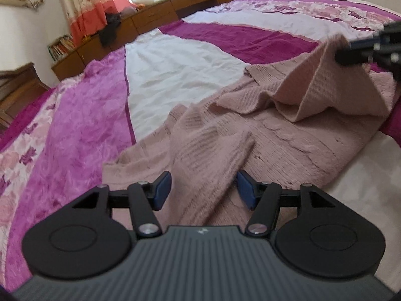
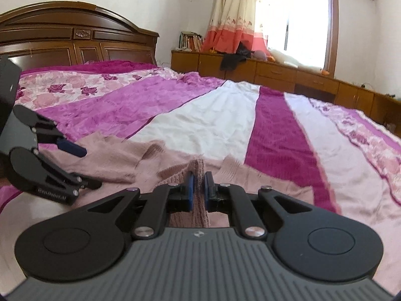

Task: Fold small clothes

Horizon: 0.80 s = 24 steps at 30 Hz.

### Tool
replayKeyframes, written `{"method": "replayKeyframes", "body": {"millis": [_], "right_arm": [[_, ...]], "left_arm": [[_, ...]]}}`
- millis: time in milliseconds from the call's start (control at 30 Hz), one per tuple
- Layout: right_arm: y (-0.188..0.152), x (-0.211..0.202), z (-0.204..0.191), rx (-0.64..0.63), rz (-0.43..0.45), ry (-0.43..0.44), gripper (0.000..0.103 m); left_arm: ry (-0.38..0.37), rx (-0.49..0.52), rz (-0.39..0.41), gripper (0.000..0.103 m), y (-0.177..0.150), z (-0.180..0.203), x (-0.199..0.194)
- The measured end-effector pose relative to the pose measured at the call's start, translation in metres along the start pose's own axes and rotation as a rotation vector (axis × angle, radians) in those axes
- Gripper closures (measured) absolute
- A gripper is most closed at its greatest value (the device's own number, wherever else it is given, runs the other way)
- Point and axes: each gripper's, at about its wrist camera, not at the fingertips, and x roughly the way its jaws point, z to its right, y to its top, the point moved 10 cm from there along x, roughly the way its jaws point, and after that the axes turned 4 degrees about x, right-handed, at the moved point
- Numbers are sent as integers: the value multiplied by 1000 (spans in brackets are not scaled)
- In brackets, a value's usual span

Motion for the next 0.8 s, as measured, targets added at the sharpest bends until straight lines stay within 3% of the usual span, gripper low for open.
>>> {"method": "replayKeyframes", "body": {"millis": [33, 67, 200, 467, 667, 800], "right_arm": [[4, 0, 3, -7, 8, -7, 95], [9, 1, 7, -14, 16, -15, 95], [30, 5, 25, -56, 46, -60, 95], [57, 47, 87, -133, 36, -180, 95], [22, 116, 136, -138, -133, -281, 95], [-14, 149, 168, -102, -266, -357, 94]], "left_arm": [[3, 12, 13, 59, 2, 0, 0], [-4, 22, 16, 88, 3, 1, 1], [42, -7, 34, 88, 13, -20, 2], [208, -179, 25, 90, 28, -113, 28], [219, -290, -81, 89, 6, -140, 65], [211, -339, -106, 88, -9, -138, 62]]}}
